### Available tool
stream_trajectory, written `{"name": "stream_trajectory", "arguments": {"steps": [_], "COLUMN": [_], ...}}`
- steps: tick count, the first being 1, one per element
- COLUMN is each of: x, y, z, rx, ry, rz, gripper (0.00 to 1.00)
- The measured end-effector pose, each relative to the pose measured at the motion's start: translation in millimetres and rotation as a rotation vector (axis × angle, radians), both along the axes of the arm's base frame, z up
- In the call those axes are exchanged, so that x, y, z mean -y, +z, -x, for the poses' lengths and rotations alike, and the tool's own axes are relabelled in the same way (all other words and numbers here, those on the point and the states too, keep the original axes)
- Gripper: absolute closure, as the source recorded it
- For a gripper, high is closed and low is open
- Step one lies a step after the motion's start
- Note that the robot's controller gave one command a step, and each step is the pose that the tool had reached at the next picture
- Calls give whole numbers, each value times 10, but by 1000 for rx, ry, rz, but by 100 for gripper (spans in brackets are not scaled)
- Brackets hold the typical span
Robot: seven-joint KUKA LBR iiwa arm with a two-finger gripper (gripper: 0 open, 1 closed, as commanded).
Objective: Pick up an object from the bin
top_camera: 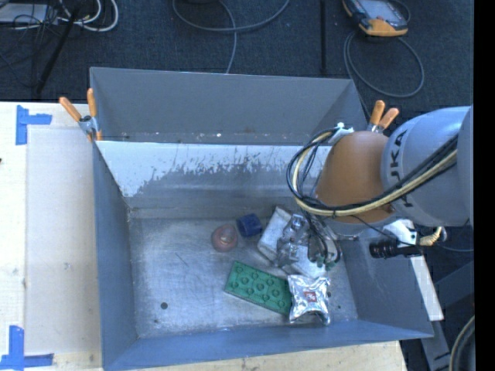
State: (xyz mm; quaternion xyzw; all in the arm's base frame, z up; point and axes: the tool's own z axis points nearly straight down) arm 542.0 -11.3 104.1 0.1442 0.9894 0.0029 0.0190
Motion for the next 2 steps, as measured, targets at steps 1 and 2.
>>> {"name": "stream_trajectory", "arguments": {"steps": [1, 2], "x": [86, 81], "y": [1584, 1540], "z": [-137, -121], "rx": [-29, -38], "ry": [-28, -26], "rz": [0, 0], "gripper": [100, 0]}}
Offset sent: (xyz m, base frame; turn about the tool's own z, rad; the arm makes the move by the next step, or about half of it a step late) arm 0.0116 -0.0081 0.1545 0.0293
